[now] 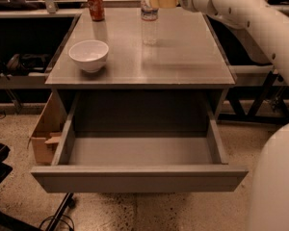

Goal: Pick water bottle from top drawer and place on counter

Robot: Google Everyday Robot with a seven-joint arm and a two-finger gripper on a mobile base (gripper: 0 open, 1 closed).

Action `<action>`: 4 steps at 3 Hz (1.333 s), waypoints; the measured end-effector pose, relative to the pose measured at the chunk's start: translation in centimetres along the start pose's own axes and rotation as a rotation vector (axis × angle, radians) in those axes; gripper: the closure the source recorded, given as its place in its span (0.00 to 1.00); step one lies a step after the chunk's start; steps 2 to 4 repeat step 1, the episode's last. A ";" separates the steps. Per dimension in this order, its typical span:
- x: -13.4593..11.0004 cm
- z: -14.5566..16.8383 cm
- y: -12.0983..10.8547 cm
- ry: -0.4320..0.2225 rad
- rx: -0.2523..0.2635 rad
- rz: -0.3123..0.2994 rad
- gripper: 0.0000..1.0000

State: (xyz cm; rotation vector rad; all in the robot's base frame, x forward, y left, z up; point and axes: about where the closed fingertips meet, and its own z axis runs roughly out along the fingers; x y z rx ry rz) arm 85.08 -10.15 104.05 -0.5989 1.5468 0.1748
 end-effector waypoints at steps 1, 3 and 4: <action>-6.1 -1.3 2.4 -0.009 0.074 -0.108 0.00; -6.1 -1.3 2.4 -0.009 0.074 -0.108 0.00; -6.1 -1.3 2.4 -0.009 0.074 -0.108 0.00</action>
Offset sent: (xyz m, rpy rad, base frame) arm 0.0000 0.0000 0.0000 0.0000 0.0000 0.0000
